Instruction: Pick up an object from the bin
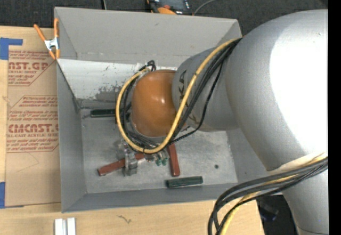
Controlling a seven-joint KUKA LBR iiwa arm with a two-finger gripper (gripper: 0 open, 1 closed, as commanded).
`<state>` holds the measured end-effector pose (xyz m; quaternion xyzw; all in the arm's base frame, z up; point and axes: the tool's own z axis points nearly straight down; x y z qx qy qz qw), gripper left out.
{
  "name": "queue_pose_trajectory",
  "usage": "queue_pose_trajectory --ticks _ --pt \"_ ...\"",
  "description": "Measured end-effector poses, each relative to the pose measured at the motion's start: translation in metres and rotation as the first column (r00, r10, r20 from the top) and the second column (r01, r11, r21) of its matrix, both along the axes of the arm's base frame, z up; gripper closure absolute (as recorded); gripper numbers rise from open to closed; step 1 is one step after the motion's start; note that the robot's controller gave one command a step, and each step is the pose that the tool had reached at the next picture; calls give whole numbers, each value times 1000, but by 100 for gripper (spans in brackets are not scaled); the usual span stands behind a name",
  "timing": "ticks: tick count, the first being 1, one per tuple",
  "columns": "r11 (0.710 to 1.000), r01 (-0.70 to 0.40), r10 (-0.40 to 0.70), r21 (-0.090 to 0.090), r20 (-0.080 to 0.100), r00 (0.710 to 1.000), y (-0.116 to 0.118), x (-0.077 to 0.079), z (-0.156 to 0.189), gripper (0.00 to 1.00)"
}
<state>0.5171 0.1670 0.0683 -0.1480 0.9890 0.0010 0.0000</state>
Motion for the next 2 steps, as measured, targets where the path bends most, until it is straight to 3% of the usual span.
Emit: queue_pose_trajectory --ticks 2 --pt "1000 0 0 0 9 1000 2 3 132 100"
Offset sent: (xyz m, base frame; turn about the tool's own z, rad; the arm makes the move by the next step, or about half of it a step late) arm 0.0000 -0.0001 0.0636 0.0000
